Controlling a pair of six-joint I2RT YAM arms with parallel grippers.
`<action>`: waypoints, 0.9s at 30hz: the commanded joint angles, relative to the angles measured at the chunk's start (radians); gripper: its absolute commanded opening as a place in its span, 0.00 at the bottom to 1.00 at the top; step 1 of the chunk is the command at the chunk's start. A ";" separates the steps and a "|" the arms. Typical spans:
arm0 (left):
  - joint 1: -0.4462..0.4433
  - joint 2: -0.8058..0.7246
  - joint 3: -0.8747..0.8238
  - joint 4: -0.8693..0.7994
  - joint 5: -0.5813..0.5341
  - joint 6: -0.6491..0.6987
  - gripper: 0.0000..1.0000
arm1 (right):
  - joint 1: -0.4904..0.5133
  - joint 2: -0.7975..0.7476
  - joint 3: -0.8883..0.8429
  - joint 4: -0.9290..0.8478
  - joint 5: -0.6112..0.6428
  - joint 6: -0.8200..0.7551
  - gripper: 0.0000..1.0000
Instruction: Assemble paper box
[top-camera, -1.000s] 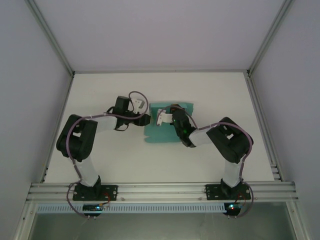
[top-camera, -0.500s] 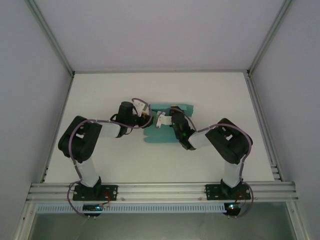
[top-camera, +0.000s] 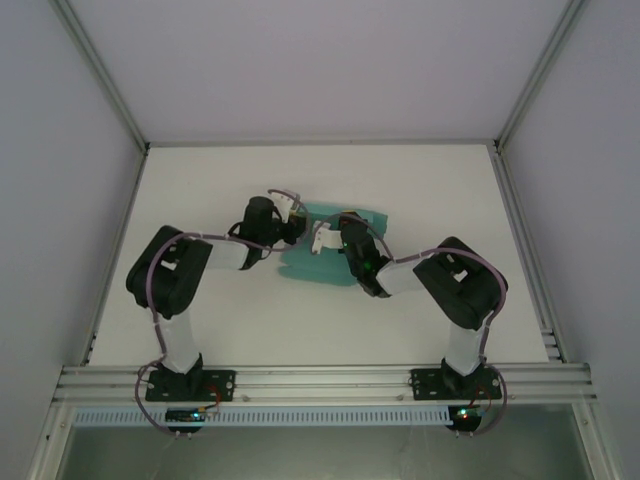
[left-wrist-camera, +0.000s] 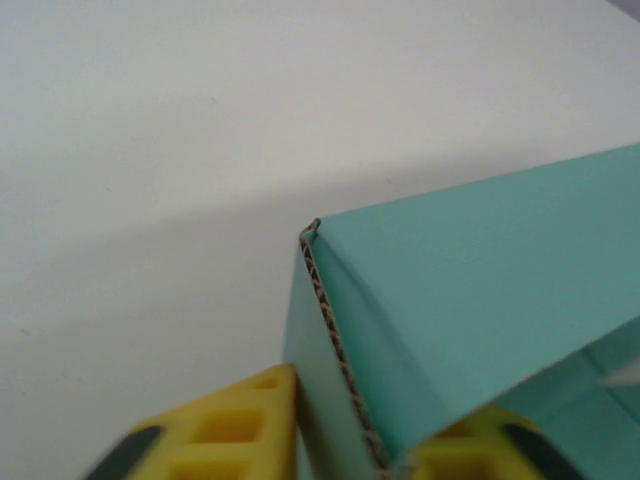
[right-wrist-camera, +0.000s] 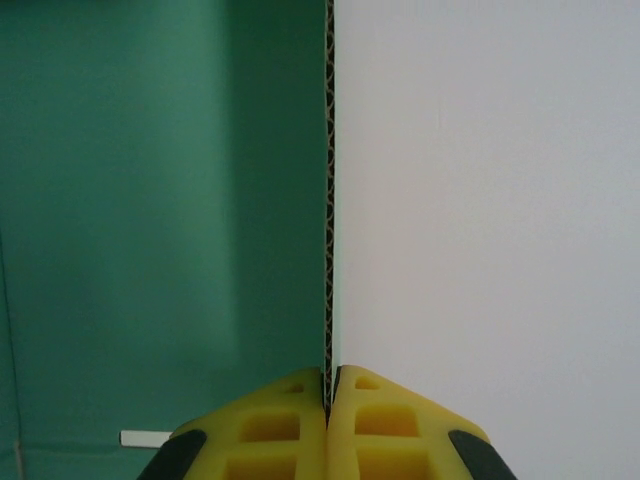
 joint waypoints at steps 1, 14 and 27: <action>-0.030 0.033 0.019 0.016 -0.158 -0.016 0.05 | 0.010 0.023 -0.021 -0.211 -0.066 0.044 0.00; -0.060 0.061 0.036 -0.090 -0.208 0.003 0.25 | 0.006 0.019 -0.012 -0.222 -0.055 0.076 0.00; -0.060 0.053 0.074 -0.144 -0.291 -0.028 0.00 | -0.013 -0.050 0.019 -0.285 -0.066 0.276 0.25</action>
